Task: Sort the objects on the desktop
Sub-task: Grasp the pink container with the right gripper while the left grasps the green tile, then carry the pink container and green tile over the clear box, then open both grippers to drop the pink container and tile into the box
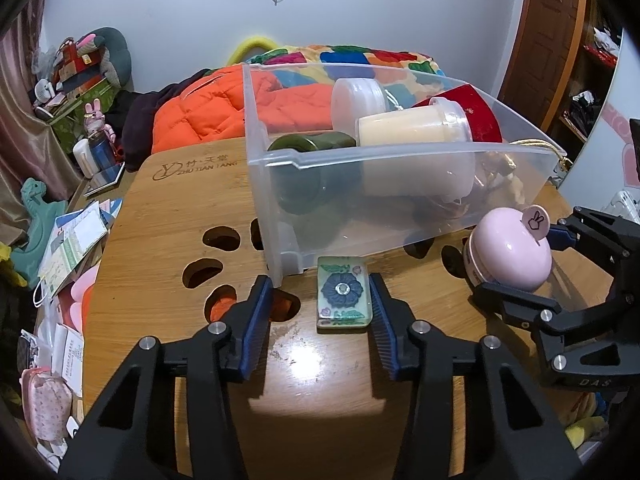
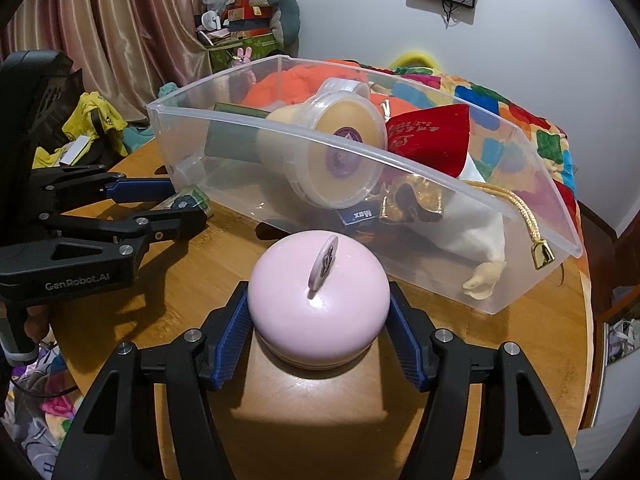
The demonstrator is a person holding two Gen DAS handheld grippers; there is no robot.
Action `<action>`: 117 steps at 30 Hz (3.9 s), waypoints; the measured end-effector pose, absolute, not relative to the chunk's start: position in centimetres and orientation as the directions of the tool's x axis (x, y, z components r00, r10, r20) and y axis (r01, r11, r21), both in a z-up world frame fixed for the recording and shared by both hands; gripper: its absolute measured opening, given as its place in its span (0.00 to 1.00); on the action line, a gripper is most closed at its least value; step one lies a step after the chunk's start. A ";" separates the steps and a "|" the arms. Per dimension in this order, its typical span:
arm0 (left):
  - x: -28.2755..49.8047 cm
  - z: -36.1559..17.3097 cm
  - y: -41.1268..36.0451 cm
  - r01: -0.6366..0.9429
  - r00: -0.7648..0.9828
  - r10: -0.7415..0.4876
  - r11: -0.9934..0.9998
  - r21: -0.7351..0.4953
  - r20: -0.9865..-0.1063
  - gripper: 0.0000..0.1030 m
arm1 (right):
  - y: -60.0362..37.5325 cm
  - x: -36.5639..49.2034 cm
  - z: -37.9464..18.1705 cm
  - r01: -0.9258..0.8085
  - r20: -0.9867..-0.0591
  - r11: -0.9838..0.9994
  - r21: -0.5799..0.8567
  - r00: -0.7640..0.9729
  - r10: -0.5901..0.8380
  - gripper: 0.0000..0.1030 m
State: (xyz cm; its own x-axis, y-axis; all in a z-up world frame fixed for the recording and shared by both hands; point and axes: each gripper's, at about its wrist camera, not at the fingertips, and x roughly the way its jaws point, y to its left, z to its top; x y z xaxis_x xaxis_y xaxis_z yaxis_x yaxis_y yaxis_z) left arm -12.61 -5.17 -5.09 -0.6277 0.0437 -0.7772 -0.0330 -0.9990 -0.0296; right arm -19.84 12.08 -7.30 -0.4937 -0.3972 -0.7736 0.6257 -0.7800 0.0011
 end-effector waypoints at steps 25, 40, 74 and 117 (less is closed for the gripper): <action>-10.3 -4.7 -4.7 -0.038 -0.656 0.038 -0.999 -0.017 -0.754 0.23 | 13.5 -18.7 -6.5 0.611 -0.753 -0.790 0.056 -0.493 -0.435 0.59; -7.8 -2.0 -2.8 -0.069 -0.707 0.063 -0.997 -0.019 -0.704 0.23 | 14.3 -16.4 -4.6 0.614 -0.727 -0.788 0.039 -0.524 -0.444 0.59; -9.8 4.2 -1.3 -0.123 -0.776 0.128 -0.991 -0.051 -0.618 0.23 | 16.9 -17.4 0.7 0.549 -0.657 -0.835 -0.043 -0.645 -0.391 0.59; -22.3 1.3 -4.4 -0.109 -0.715 0.116 -0.993 -0.054 -0.690 0.23 | 13.1 -30.8 -0.8 0.584 -0.707 -0.810 -0.044 -0.591 -0.388 0.59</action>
